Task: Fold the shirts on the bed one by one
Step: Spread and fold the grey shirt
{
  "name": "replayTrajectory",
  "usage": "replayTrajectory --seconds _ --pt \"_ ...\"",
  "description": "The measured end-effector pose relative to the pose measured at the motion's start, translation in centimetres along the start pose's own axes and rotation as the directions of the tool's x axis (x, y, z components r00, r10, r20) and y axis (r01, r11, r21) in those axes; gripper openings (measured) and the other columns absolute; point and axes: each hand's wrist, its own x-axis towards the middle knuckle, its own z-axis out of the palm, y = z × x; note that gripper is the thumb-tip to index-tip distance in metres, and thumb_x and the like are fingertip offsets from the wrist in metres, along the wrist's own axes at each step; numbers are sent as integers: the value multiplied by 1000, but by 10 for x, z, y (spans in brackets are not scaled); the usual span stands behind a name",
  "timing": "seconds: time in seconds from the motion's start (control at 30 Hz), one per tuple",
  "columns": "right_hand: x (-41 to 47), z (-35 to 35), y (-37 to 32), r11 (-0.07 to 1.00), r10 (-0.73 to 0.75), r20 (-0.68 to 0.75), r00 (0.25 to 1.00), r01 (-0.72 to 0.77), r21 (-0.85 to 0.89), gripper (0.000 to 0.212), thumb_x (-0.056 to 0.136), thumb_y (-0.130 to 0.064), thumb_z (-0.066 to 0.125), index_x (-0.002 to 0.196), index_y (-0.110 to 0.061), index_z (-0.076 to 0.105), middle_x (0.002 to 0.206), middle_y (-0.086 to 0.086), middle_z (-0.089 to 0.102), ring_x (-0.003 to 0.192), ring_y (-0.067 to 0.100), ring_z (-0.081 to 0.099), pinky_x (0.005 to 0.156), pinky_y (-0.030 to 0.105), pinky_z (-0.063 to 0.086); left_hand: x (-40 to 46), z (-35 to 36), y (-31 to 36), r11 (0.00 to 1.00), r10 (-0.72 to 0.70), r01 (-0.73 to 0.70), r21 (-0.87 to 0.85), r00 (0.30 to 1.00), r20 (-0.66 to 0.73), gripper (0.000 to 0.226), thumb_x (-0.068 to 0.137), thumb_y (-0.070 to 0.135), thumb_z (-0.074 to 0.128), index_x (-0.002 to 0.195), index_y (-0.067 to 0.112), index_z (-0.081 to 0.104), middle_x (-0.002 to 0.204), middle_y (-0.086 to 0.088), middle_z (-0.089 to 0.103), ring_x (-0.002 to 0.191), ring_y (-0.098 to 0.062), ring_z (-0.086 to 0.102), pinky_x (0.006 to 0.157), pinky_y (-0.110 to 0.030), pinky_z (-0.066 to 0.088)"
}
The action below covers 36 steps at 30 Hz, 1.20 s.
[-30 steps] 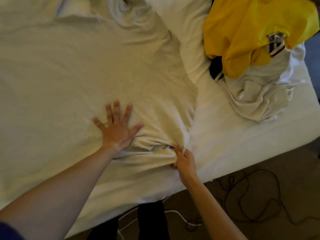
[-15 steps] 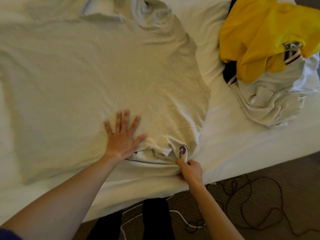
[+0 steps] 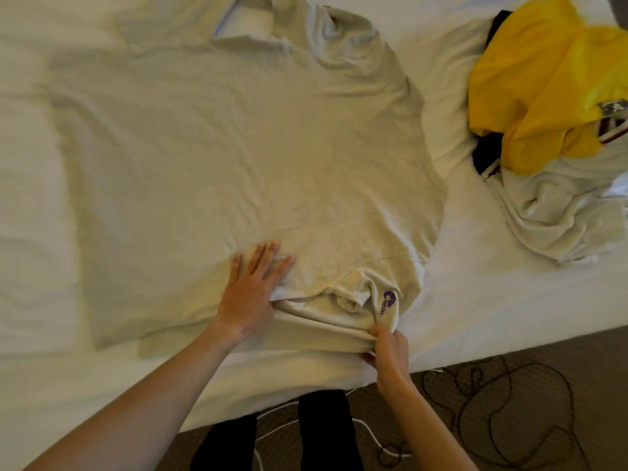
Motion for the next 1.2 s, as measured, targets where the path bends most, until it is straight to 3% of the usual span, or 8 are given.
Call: replayTrajectory --seconds 0.2,0.37,0.43,0.57,0.8,0.97,1.07,1.2 --pt "-23 3 -26 992 -125 -42 991 125 8 17 88 -4 48 72 -7 47 66 8 42 57 22 45 45 31 41 -3 -25 -14 981 -2 -10 -195 998 -64 73 85 0 52 153 16 34 161 -6 29 149 -25 26 119 -43 22" --pt "-57 22 -93 952 -253 87 964 232 198 10 91 -11 60 82 -10 61 55 4 55 47 16 57 44 27 48 18 -67 -47 871 -28 34 -491 999 20 40 84 7 66 116 29 74 114 11 72 104 -6 67 90 -32 53" --pt "-66 47 -136 921 -316 133 939 271 279 7 92 -12 62 86 -12 65 57 2 63 50 13 64 45 25 50 40 -92 -61 832 31 20 -554 996 83 15 88 31 66 92 28 81 89 14 76 77 5 65 76 -34 53" --pt "-68 98 -212 866 -486 319 814 400 299 11 92 -20 66 92 -9 68 73 10 71 61 16 70 53 29 56 88 -124 -75 855 -128 64 -515 988 -90 43 90 49 56 55 23 57 49 6 52 52 -5 47 57 -35 34" --pt "17 52 -204 556 -756 79 650 701 -447 30 88 -16 66 118 -13 66 115 3 67 80 17 65 84 36 53 125 -112 -70 856 -311 274 -440 950 -14 16 96 29 60 87 20 69 98 -10 73 94 -31 66 76 -38 49" --pt "67 22 -227 354 -875 53 481 710 -609 45 86 -9 65 129 -9 53 136 9 48 96 28 60 80 33 45 119 -96 -66 835 -379 296 -464 920 -96 15 96 24 61 106 21 71 105 -8 72 96 -34 65 75 -39 50" --pt "85 17 -250 375 -782 136 608 633 -677 51 91 -19 63 139 -12 48 138 8 52 118 29 55 93 36 45 116 -93 -64 828 -391 305 -471 916 -95 12 96 22 61 104 21 69 102 -10 71 92 -35 64 74 -41 51" --pt "100 3 -264 364 -636 221 739 540 -759 34 93 -33 63 122 -16 64 115 6 65 104 28 62 87 39 52 115 -92 -66 822 -381 297 -486 921 -81 10 97 19 59 100 20 68 99 -11 70 89 -35 63 73 -42 50"
